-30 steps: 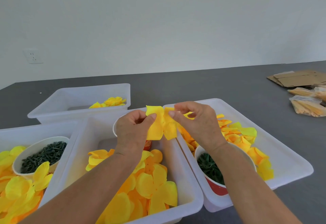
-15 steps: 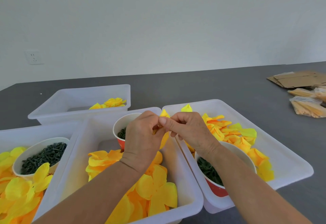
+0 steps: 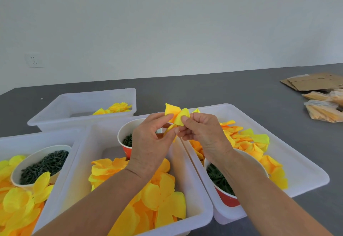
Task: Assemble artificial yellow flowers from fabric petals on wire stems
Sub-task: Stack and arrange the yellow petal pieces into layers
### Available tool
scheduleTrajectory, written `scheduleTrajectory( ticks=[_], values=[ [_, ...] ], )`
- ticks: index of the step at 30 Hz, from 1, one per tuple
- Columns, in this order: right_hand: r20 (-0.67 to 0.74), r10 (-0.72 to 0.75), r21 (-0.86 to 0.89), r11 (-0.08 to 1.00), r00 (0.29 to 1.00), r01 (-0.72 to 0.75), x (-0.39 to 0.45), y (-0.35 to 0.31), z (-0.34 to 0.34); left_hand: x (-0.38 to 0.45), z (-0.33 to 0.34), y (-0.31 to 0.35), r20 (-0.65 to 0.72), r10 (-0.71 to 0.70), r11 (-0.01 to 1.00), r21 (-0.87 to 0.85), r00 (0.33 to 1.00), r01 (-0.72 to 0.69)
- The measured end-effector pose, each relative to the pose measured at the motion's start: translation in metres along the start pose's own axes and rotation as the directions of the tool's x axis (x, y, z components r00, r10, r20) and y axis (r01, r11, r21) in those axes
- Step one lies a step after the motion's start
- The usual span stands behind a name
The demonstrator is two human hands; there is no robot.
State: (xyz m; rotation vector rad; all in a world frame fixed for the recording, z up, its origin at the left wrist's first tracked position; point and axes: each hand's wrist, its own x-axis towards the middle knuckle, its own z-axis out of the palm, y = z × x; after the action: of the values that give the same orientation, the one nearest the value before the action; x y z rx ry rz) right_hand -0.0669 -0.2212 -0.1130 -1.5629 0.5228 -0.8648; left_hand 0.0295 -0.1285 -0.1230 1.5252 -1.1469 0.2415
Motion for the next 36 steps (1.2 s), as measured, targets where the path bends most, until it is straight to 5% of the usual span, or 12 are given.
scheduleTrajectory(
  ticks=[10, 15, 23, 28, 36],
  values=[
    [-0.033, 0.137, 0.119, 0.984, 0.99, -0.132, 0.003, 0.002, -0.002, 0.003, -0.003, -0.006, -0.104, -0.198, 0.98, -0.06, 0.975, 0.192],
    [-0.125, 0.097, 0.046, 0.995, 0.987, -0.092, 0.005, 0.005, -0.005, 0.007, -0.004, -0.014, -0.17, -0.348, 0.934, -0.151, 0.922, 0.325],
    [-0.219, 0.071, 0.206, 0.978, 0.973, -0.025, 0.008, 0.0, -0.011, 0.011, -0.01, -0.023, -0.214, -0.454, 0.89, -0.082, 0.865, 0.448],
    [-0.239, -0.08, 0.003, 0.997, 0.968, 0.083, 0.006, 0.003, -0.007, 0.005, -0.007, -0.01, -0.044, -0.301, 0.953, -0.029, 0.953, 0.3],
    [-0.169, -0.326, -0.421, 0.877, 0.93, 0.231, 0.004, 0.006, -0.004, -0.002, -0.003, 0.004, 0.114, -0.236, 0.959, -0.133, 0.965, 0.25]
  ],
)
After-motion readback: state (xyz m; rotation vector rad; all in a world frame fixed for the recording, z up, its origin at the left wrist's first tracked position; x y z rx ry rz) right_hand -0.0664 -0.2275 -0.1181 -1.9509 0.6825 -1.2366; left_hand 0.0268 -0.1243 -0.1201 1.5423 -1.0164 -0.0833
